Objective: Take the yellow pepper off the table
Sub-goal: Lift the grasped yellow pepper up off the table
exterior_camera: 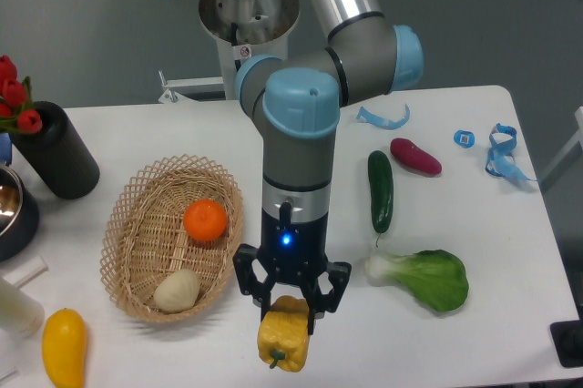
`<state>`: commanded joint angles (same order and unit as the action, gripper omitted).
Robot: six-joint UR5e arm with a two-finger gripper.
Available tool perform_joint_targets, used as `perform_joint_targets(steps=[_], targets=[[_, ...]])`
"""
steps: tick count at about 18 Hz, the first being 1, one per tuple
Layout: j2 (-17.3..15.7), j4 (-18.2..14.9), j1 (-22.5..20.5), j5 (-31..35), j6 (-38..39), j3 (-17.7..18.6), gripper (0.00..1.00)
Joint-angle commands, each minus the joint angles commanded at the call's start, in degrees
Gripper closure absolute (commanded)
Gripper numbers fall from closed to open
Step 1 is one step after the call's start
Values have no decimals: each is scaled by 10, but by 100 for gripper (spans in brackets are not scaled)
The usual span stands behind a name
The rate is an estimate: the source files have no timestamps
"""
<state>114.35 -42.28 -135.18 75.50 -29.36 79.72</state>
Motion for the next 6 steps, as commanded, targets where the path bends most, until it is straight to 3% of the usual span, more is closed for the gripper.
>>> perform_joint_targets(steps=[6], targets=[[-6, 0, 0, 0, 4, 1, 79]])
